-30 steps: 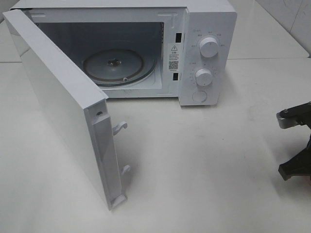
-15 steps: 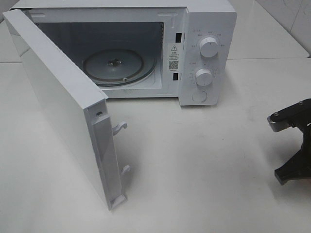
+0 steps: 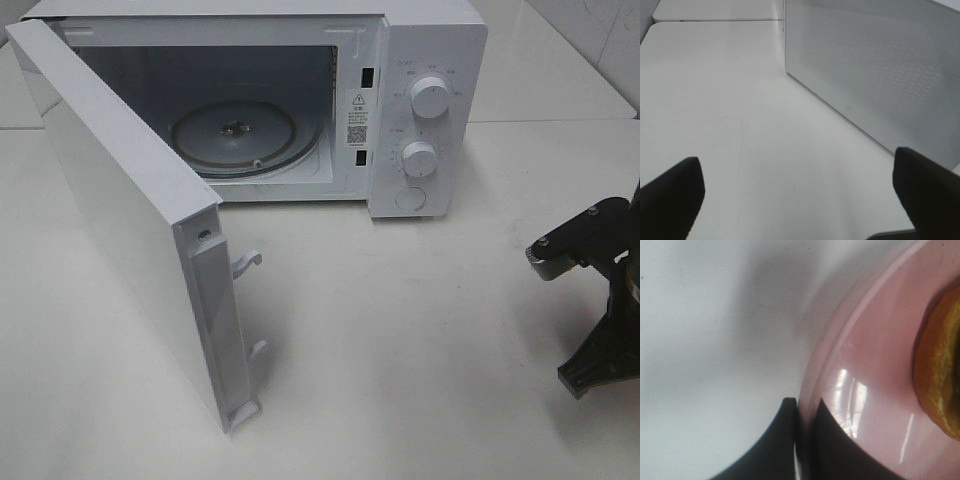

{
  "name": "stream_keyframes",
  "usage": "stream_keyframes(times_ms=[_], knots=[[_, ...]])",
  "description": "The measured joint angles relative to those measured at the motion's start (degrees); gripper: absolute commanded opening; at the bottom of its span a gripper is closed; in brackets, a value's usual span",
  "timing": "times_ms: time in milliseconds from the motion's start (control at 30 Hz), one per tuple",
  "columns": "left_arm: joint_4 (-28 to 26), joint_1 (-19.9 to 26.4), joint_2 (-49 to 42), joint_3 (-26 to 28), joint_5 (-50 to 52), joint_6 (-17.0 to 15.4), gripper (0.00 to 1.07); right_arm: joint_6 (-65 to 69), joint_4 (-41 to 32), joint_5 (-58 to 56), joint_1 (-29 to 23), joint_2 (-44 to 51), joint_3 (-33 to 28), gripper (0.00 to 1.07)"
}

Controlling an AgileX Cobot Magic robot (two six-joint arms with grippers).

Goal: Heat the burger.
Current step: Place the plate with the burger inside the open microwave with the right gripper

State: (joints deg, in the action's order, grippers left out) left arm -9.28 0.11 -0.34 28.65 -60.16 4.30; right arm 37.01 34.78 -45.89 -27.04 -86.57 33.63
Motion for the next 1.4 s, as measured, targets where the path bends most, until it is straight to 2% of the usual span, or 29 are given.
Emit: stream_keyframes(times_ms=[533,700,767,867,933,967,1033,1133,1200,1300,1367,1400], knots=[[0.0,0.0,0.0,0.0,0.0,0.0,0.94,-1.9,0.3,-8.0,-11.7,7.2,-0.6,0.00],[0.0,0.0,0.0,0.0,0.0,0.0,0.94,-2.7,-0.2,-8.3,-16.5,9.3,-2.3,0.00],[0.0,0.0,0.0,0.0,0.0,0.0,0.94,-2.8,-0.6,-8.7,-20.7,11.1,-3.4,0.00],[0.0,0.0,0.0,0.0,0.0,0.0,0.94,-2.8,-0.6,-8.9,-21.9,11.4,-3.6,0.00],[0.0,0.0,0.0,0.0,0.0,0.0,0.94,-3.0,-0.7,-10.2,-25.2,12.1,-3.8,0.00],[0.0,0.0,0.0,0.0,0.0,0.0,0.94,-3.0,-0.7,-10.2,-25.2,12.1,-3.8,0.00],[0.0,0.0,0.0,0.0,0.0,0.0,0.94,-3.2,-0.7,-11.6,-29.4,12.7,-3.8,0.00],[0.0,0.0,0.0,0.0,0.0,0.0,0.94,-3.3,-0.7,-11.7,-30.3,12.7,-3.9,0.00],[0.0,0.0,0.0,0.0,0.0,0.0,0.94,-3.7,-0.7,-12.0,-34.0,12.7,-4.0,0.00],[0.0,0.0,0.0,0.0,0.0,0.0,0.94,-3.7,-0.7,-12.0,-35.0,12.7,-4.0,0.00],[0.0,0.0,0.0,0.0,0.0,0.0,0.94,-4.7,-0.7,-12.0,-38.3,12.7,-4.0,0.00],[0.0,0.0,0.0,0.0,0.0,0.0,0.94,-4.7,-0.7,-12.0,-38.3,12.7,-4.0,0.00]])
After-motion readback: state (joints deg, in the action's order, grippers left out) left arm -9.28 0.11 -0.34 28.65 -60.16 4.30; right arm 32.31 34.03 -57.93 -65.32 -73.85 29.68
